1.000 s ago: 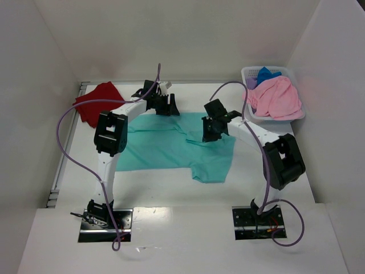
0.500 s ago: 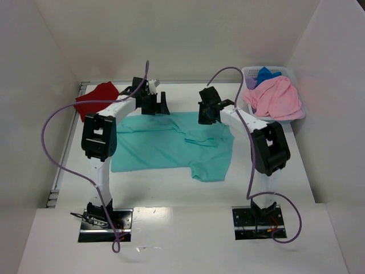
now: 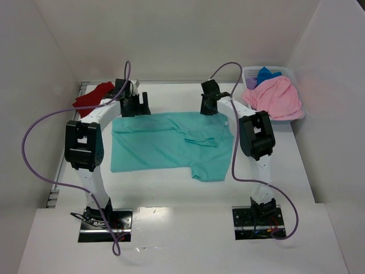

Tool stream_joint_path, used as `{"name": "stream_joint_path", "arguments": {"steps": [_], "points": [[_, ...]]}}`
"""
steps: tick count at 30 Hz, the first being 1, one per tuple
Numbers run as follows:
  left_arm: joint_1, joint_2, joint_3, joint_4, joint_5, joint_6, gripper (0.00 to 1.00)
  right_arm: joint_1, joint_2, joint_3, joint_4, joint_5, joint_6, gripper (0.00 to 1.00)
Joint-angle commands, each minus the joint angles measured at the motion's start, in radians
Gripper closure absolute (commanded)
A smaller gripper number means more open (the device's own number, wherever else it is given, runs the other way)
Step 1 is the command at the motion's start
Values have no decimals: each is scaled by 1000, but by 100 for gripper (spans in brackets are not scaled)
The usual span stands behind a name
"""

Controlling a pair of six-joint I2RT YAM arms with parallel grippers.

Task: Fold and stack the t-shirts
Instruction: Fold the flattened tshirt in 1/3 of the way

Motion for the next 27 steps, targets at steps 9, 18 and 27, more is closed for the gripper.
{"name": "stream_joint_path", "arguments": {"steps": [9,18,27], "points": [[79,39,-75,12,-104,-75,4,-57,88,85,-8,-38,-18,100],[120,68,-66,-6,-115,-75,4,-89,117,85,-40,-38,-38,100],[120,125,-26,-6,-105,-75,4,-152,108,32,-49,-38,-38,100]]}}
